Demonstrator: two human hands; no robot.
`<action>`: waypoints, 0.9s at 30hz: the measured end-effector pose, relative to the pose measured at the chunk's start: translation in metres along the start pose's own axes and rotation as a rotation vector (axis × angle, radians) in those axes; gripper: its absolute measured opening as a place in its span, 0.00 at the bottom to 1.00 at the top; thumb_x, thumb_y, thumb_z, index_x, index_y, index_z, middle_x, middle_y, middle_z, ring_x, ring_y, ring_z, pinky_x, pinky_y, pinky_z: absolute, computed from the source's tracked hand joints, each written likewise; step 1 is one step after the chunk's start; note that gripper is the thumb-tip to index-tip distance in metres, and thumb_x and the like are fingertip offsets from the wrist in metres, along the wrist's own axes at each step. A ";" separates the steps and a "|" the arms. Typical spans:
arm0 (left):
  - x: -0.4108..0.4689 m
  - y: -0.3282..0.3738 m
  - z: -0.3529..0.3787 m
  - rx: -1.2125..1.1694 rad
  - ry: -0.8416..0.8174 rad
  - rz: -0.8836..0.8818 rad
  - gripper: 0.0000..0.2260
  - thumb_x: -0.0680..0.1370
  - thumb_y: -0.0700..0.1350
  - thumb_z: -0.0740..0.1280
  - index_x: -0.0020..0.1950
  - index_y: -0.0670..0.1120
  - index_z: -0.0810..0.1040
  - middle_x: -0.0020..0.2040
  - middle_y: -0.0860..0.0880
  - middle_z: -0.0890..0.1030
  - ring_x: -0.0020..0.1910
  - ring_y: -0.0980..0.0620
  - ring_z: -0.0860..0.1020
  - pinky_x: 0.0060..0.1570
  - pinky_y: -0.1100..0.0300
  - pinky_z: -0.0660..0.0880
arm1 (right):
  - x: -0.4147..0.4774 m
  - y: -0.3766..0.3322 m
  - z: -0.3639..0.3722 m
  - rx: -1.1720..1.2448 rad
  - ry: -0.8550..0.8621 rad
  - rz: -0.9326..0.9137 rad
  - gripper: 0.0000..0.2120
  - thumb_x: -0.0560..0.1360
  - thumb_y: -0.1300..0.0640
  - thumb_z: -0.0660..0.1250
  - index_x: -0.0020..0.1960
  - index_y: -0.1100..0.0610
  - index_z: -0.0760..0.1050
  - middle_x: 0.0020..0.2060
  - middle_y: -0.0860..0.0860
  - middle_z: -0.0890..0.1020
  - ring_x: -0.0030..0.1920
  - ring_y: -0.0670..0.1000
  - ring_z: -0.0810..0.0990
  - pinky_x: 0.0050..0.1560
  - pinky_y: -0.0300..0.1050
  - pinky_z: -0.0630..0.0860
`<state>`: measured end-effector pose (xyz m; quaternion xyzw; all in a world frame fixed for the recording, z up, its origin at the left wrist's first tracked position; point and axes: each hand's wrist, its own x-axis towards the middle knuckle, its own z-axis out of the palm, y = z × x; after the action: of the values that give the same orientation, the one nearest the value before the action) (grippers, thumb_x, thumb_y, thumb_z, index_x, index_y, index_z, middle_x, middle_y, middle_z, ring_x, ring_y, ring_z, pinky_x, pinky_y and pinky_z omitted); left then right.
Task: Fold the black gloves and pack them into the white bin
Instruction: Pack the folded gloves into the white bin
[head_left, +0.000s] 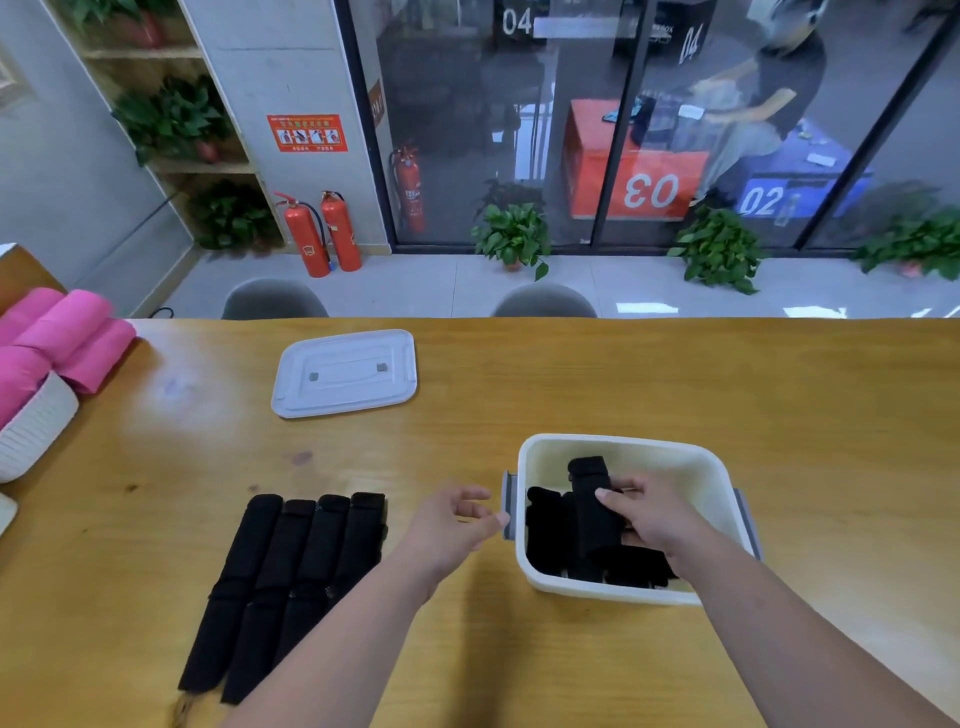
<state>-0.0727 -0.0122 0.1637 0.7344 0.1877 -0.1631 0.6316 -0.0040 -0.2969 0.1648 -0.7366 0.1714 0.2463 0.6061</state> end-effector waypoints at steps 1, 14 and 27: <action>0.000 -0.002 0.001 0.005 -0.001 -0.003 0.19 0.75 0.52 0.80 0.63 0.55 0.81 0.53 0.51 0.86 0.53 0.51 0.85 0.56 0.54 0.84 | 0.005 0.006 0.003 -0.040 0.013 0.008 0.12 0.80 0.59 0.74 0.62 0.57 0.80 0.55 0.56 0.86 0.53 0.56 0.88 0.46 0.51 0.86; -0.007 -0.023 -0.002 0.083 0.004 -0.042 0.22 0.72 0.61 0.80 0.63 0.59 0.80 0.53 0.55 0.85 0.55 0.54 0.84 0.60 0.48 0.82 | 0.046 0.029 0.054 -0.258 -0.020 0.143 0.17 0.77 0.60 0.77 0.63 0.57 0.79 0.55 0.58 0.83 0.54 0.59 0.85 0.44 0.53 0.87; -0.010 -0.042 -0.015 0.100 0.035 -0.077 0.21 0.73 0.59 0.80 0.63 0.59 0.80 0.52 0.54 0.85 0.52 0.52 0.85 0.59 0.48 0.82 | 0.036 0.021 0.065 -0.921 0.155 -0.017 0.19 0.75 0.44 0.78 0.60 0.50 0.79 0.42 0.46 0.82 0.41 0.49 0.82 0.36 0.45 0.76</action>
<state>-0.1015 0.0073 0.1338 0.7600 0.2184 -0.1833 0.5841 0.0039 -0.2364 0.1182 -0.9467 0.0829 0.2358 0.2032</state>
